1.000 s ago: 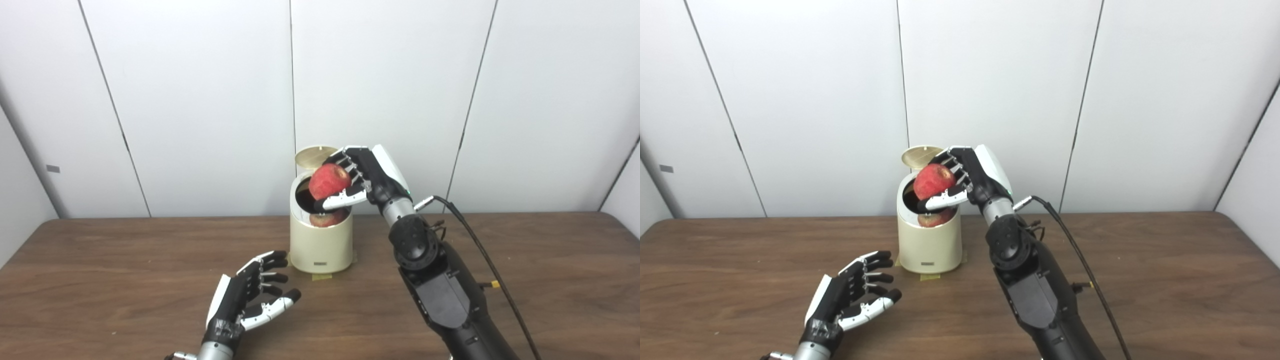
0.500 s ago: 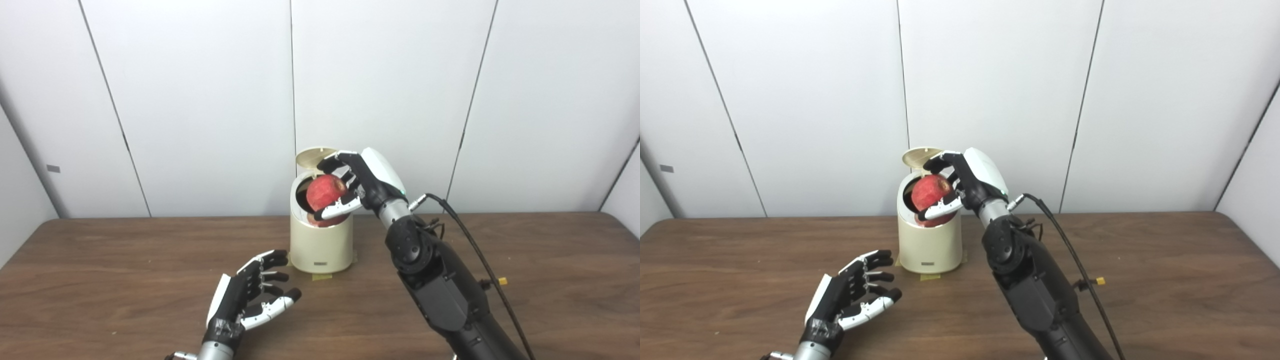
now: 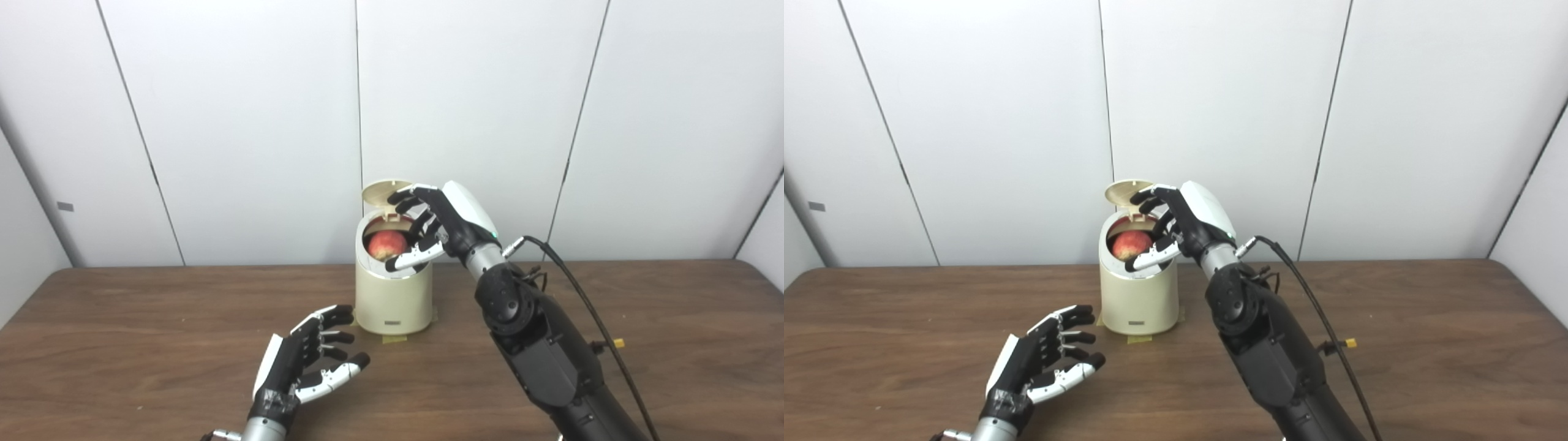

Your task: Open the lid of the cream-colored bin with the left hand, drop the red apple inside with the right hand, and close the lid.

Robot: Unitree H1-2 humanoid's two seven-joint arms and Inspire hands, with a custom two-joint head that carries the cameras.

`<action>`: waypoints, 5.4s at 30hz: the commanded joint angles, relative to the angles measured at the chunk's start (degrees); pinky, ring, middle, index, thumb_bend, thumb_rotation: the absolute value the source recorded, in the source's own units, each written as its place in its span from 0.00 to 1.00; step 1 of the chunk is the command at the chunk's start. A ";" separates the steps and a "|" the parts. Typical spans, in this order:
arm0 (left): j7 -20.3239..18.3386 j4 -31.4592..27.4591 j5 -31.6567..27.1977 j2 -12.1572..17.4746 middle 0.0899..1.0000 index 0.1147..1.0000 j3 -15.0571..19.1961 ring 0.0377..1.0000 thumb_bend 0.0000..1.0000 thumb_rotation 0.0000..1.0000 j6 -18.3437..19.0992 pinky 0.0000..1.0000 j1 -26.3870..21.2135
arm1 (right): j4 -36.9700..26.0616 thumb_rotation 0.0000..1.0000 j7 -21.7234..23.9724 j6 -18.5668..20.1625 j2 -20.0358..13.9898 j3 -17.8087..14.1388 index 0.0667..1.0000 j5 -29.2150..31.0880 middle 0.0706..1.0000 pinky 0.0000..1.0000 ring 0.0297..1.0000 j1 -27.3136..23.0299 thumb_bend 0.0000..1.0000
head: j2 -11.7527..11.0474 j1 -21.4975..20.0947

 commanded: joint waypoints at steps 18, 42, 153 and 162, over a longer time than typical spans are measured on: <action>0.22 -1.72 0.13 0.06 0.76 0.76 -0.26 0.67 0.67 0.13 -0.91 0.58 -1.67 | -2.74 0.06 -4.69 -4.52 -0.09 -0.04 0.67 -2.16 0.68 0.41 0.55 -1.17 0.80 | 0.05 0.16; 0.28 -0.19 -0.28 0.79 0.74 0.75 0.29 0.67 0.68 0.16 -2.60 0.60 -2.49 | -28.88 0.18 6.80 -6.90 -1.41 -15.65 0.80 32.46 0.80 0.55 0.66 25.51 0.88 | 0.16 0.03; -15.84 4.43 26.70 17.99 0.80 0.76 -14.88 0.94 0.91 0.35 3.85 1.00 -35.92 | -27.61 0.18 3.33 -10.60 1.98 -15.65 0.82 30.50 0.83 0.51 0.66 33.66 0.79 | 1.36 -1.99; -16.55 3.64 29.67 17.90 0.80 0.76 -16.32 0.96 0.92 0.36 3.25 1.00 -34.25 | -28.26 0.16 3.40 -9.74 2.16 -15.40 0.81 30.50 0.80 0.51 0.65 33.58 0.78 | 1.86 -2.65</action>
